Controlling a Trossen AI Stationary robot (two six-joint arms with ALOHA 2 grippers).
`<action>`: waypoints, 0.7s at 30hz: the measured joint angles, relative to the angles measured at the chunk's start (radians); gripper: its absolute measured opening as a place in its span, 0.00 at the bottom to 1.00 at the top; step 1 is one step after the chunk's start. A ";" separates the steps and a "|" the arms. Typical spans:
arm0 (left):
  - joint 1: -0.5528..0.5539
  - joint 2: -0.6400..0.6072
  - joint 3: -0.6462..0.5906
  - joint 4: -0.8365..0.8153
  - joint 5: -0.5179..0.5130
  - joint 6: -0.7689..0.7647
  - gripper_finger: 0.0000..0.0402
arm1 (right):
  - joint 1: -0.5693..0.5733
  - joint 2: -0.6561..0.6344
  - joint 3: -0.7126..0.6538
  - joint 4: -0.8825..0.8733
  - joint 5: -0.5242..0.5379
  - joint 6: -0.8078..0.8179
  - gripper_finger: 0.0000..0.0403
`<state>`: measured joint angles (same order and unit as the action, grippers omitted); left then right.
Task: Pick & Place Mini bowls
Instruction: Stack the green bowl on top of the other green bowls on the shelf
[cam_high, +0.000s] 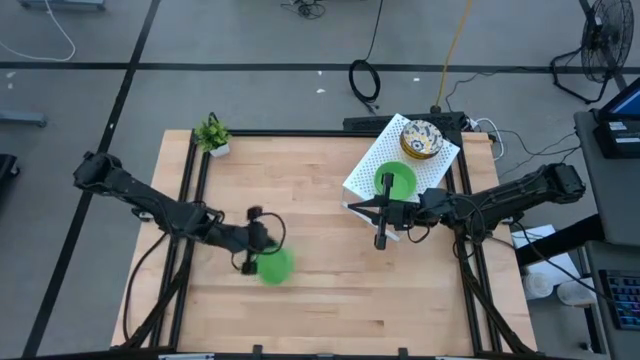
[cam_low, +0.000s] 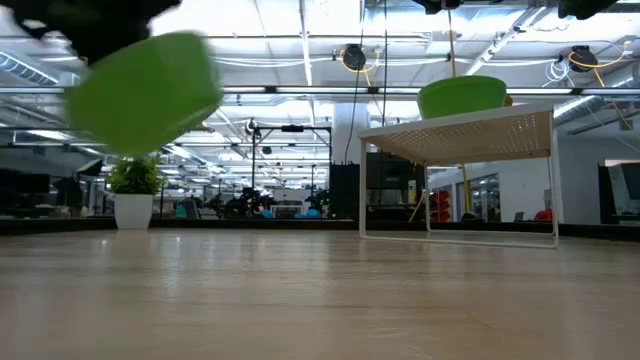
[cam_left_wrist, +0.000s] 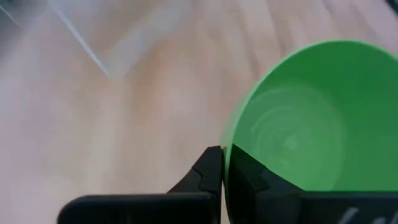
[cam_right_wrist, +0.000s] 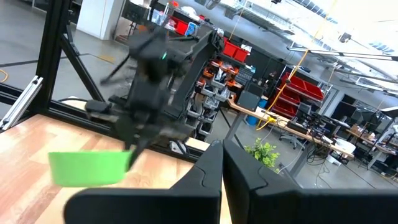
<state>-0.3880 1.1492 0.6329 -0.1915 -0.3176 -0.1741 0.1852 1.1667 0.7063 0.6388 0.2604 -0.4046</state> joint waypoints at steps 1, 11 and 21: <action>0.008 0.000 0.022 0.027 -0.054 0.078 0.02 | 0.000 0.000 0.000 0.000 0.000 0.000 0.00; 0.077 -0.001 0.132 0.625 -0.502 0.921 0.03 | -0.003 0.000 0.000 0.004 0.000 0.000 0.00; 0.254 0.005 0.144 0.996 -0.396 1.210 0.03 | -0.053 0.090 0.000 0.175 0.124 -0.025 0.00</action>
<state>-0.1345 1.1540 0.7765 0.8047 -0.7138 1.0355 0.1318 1.2570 0.7067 0.8133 0.3843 -0.4296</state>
